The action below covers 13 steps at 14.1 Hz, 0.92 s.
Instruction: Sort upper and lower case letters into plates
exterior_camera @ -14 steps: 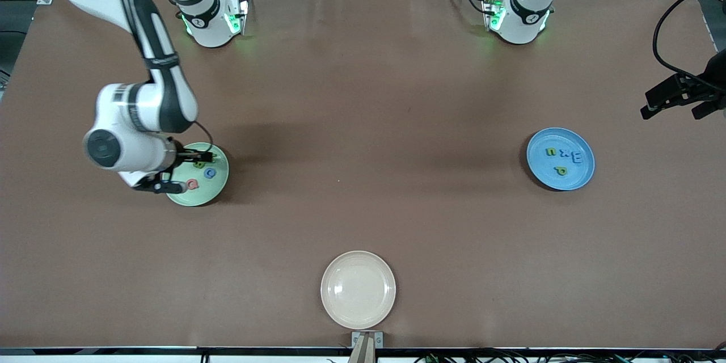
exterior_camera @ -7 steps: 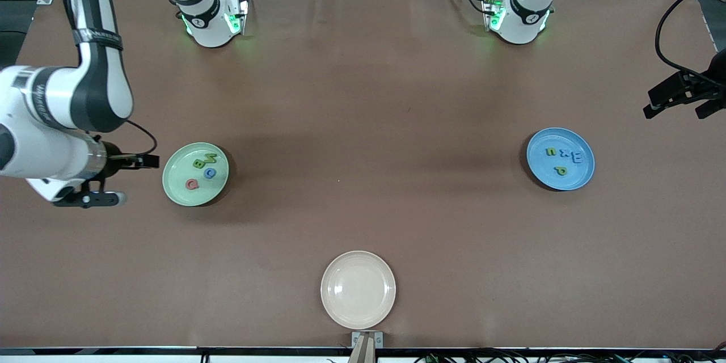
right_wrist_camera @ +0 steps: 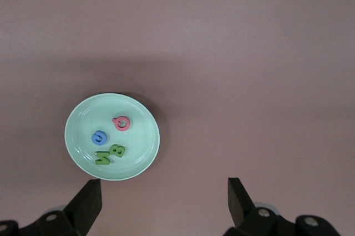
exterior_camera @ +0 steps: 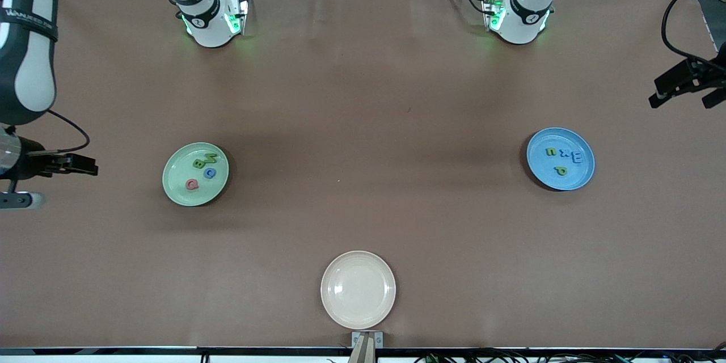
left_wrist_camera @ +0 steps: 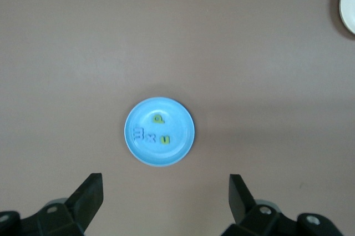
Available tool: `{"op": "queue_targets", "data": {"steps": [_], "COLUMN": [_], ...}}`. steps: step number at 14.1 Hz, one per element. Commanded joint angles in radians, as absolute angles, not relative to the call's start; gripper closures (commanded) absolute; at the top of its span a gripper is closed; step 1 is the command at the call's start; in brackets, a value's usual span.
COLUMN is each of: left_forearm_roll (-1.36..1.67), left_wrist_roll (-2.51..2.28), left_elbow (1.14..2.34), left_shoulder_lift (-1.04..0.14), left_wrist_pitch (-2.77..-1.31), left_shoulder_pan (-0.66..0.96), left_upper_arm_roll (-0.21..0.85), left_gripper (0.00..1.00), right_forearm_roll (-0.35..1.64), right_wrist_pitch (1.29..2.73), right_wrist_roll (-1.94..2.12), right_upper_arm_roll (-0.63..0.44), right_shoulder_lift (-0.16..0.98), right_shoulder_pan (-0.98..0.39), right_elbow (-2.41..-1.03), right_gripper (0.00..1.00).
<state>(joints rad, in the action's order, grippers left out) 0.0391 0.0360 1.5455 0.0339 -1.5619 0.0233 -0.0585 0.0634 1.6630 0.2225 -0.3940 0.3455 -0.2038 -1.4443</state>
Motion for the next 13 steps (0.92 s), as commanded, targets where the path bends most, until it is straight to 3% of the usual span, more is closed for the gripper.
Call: {"op": "queue_targets", "data": {"steps": [1,13], "left_forearm_roll": [0.037,0.029], "left_wrist_roll": [0.043,0.043], "left_elbow": [1.549,1.551], "left_shoulder_lift": [0.055,0.040], "left_wrist_pitch": [-1.534,-1.551], "left_shoulder_pan": [0.012,0.021], "left_upper_arm_roll": [-0.049,-0.048], "left_gripper": [0.00,0.00], "right_forearm_roll": [0.113,0.138], "right_wrist_pitch": [1.593,1.580], "right_wrist_roll": [0.222,0.224], "right_upper_arm_roll": [-0.382,-0.380], "right_shoulder_lift": [0.350,0.354], "right_shoulder_pan": [-0.184,-0.143], "right_elbow": [-1.391,-1.336], "right_gripper": [0.00,0.00]}}
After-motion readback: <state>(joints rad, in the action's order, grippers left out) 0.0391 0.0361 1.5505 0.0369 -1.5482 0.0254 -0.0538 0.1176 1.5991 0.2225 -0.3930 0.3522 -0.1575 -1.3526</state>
